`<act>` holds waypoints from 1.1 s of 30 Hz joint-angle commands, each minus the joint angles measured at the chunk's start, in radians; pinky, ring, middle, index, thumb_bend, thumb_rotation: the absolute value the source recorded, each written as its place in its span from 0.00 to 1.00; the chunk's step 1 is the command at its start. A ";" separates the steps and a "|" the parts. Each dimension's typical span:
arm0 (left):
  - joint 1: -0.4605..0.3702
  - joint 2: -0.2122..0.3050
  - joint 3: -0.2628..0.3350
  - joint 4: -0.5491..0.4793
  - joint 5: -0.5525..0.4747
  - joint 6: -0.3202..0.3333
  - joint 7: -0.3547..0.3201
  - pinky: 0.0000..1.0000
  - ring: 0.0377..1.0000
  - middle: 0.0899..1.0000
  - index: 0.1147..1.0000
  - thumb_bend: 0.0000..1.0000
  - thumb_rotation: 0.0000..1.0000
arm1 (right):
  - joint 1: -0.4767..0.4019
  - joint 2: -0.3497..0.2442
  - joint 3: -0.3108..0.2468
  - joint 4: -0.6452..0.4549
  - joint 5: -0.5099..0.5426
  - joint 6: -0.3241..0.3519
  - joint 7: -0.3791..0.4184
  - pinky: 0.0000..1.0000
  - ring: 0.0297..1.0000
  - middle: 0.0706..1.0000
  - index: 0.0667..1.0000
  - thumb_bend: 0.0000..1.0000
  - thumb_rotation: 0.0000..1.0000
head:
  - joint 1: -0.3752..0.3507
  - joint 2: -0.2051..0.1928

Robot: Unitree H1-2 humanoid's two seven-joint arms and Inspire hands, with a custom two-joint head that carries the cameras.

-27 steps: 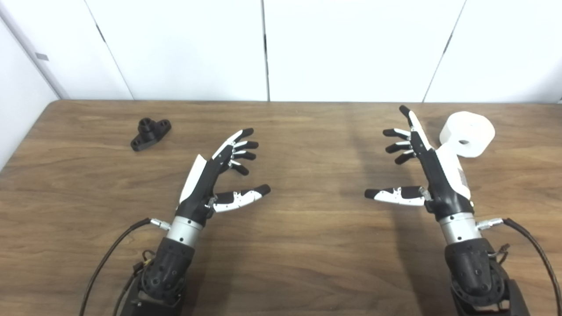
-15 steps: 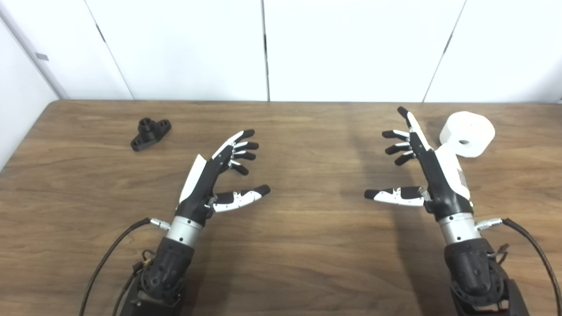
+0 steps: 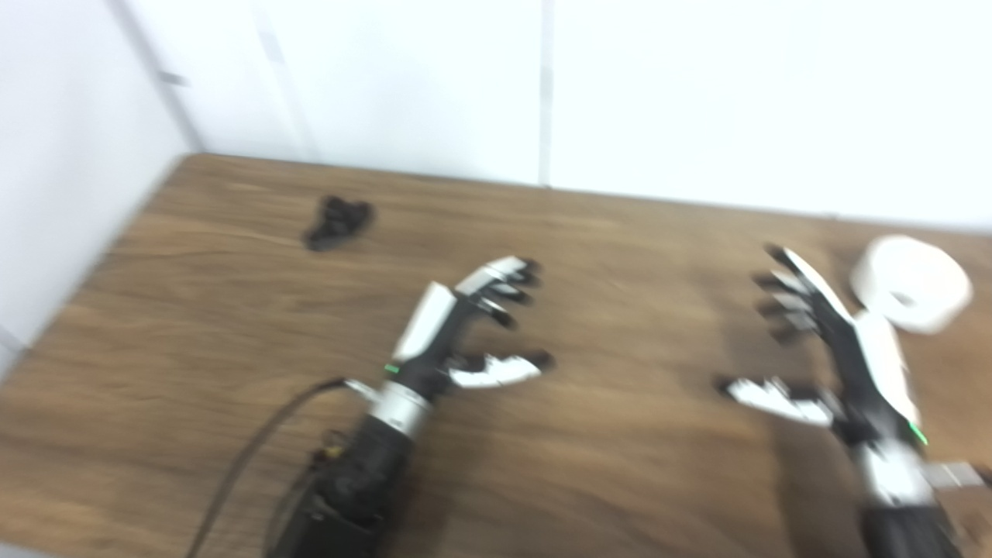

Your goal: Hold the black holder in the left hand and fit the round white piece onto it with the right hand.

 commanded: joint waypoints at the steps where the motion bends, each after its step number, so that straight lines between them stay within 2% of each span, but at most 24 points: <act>1: -0.022 -0.002 -0.001 0.006 0.021 -0.033 0.034 0.56 0.72 0.78 0.80 0.75 0.18 | -0.019 -0.008 -0.015 -0.020 0.018 -0.036 -0.016 0.53 0.66 0.77 0.87 0.76 0.00 | 0.001 0.001; 6: -0.028 0.000 -0.007 0.040 0.041 -0.063 0.058 0.54 0.71 0.77 0.77 0.75 0.21 | -0.015 -0.006 -0.020 -0.021 0.025 -0.040 -0.019 0.53 0.66 0.76 0.86 0.77 0.00 | 0.031 -0.029; 9: -0.023 0.000 -0.012 0.031 0.039 -0.039 0.051 0.56 0.71 0.77 0.76 0.74 0.18 | -0.016 -0.009 -0.020 -0.019 0.020 -0.052 -0.027 0.52 0.65 0.76 0.86 0.77 0.00 | 0.030 -0.031; 19: -0.028 -0.002 -0.013 0.034 0.050 -0.035 0.063 0.55 0.70 0.74 0.72 0.74 0.18 | -0.020 -0.014 -0.022 -0.016 0.026 -0.063 -0.028 0.50 0.64 0.75 0.85 0.79 0.00 | 0.028 -0.030; 22: -0.029 -0.009 -0.001 0.026 0.022 -0.057 0.073 0.53 0.68 0.73 0.71 0.75 0.12 | -0.019 -0.018 -0.022 -0.017 0.022 -0.065 -0.028 0.50 0.63 0.75 0.84 0.79 0.00 | 0.028 -0.032; 24: -0.034 -0.007 0.012 0.004 -0.006 -0.057 0.068 0.51 0.65 0.70 0.68 0.76 0.04 | -0.018 -0.020 -0.025 -0.023 0.025 -0.056 -0.023 0.50 0.63 0.75 0.84 0.79 0.00 | 0.029 -0.032; 29: -0.081 0.067 0.032 -0.037 -0.088 -0.065 -0.005 0.47 0.57 0.63 0.60 0.76 0.00 | -0.022 -0.033 -0.028 -0.021 0.024 -0.074 -0.025 0.49 0.62 0.73 0.83 0.79 0.00 | 0.033 -0.037; 31: -0.102 0.099 0.040 -0.052 -0.095 -0.048 -0.029 0.50 0.58 0.63 0.59 0.76 0.00 | -0.024 -0.037 -0.030 -0.019 0.028 -0.078 -0.024 0.49 0.62 0.73 0.83 0.79 0.00 | 0.034 -0.039; 32: -0.113 0.116 0.045 -0.061 -0.076 -0.040 -0.031 0.55 0.62 0.66 0.59 0.77 0.00 | -0.026 -0.038 -0.030 -0.019 0.029 -0.078 -0.022 0.50 0.62 0.73 0.83 0.79 0.00 | 0.034 -0.039; 33: -0.122 0.130 0.049 -0.067 -0.048 -0.038 -0.028 0.56 0.65 0.67 0.60 0.79 0.01 | -0.027 -0.039 -0.031 -0.018 0.030 -0.077 -0.021 0.50 0.62 0.73 0.83 0.79 0.00 | 0.036 -0.039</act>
